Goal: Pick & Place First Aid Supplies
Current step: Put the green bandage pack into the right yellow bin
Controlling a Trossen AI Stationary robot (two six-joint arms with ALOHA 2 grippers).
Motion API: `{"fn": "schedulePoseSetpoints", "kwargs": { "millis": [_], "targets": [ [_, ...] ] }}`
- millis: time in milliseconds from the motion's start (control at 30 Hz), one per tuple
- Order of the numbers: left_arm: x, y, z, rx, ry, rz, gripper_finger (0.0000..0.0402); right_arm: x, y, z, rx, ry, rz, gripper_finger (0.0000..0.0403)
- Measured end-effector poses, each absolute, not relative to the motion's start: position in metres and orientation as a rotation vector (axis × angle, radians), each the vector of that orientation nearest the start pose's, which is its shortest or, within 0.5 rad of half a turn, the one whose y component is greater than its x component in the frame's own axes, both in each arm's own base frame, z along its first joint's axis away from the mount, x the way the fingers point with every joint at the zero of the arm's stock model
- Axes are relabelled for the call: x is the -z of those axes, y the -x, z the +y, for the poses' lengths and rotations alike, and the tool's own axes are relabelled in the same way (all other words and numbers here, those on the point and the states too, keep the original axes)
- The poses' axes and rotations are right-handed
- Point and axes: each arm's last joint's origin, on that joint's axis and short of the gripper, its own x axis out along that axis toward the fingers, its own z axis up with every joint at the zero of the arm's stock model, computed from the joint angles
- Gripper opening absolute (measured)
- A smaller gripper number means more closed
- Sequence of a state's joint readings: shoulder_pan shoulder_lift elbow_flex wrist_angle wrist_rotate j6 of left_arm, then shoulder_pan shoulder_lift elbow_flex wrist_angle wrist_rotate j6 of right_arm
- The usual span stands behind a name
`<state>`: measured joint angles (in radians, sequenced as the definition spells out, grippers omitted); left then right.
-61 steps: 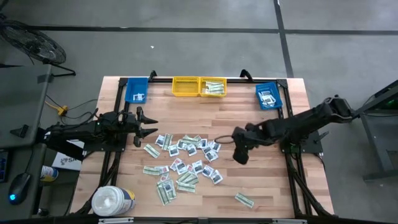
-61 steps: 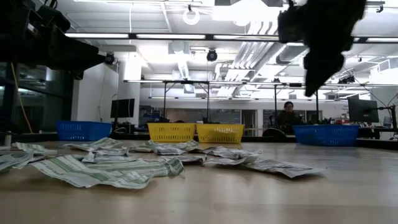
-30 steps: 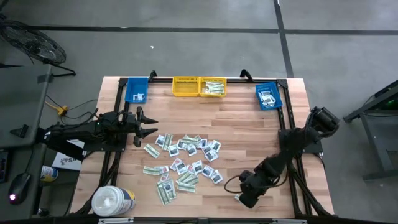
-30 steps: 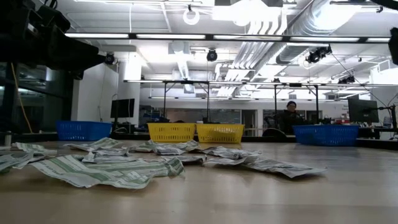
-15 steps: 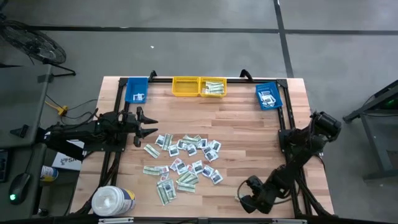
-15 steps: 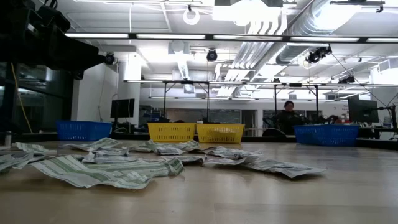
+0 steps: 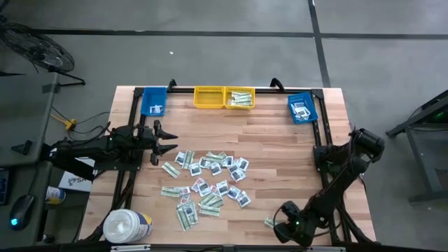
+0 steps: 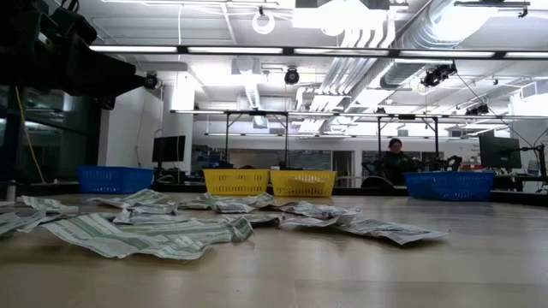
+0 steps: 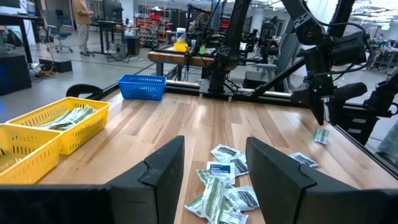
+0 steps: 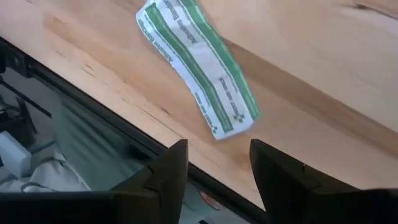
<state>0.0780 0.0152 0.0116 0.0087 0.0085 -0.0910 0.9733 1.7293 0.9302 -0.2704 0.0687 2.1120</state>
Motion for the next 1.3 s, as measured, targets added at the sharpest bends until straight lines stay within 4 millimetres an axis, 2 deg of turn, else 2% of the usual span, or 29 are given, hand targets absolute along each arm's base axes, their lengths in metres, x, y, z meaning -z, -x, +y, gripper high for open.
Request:
{"fn": "schedulePoseSetpoints", "kwargs": {
  "millis": [167,367,1067,1300],
  "targets": [
    [-0.167,-0.098,0.007,-0.069,0.091,-0.008,0.0172,-0.137,-0.184,0.267,0.476,-1.259,1.275,0.0163],
    [-0.167,-0.098,0.007,-0.069,0.091,-0.008,0.0172,-0.136,-0.186,0.266,0.471,-1.247,1.246,0.0168],
    [-0.167,-0.098,0.007,-0.069,0.091,-0.008,0.0172,-0.134,-0.207,0.249,0.466,-1.203,1.107,0.0154],
    [-0.167,-0.098,0.007,-0.069,0.091,-0.008,0.0172,-0.123,-0.22,0.252,0.418,-1.22,1.065,0.0149]
  ]
}}
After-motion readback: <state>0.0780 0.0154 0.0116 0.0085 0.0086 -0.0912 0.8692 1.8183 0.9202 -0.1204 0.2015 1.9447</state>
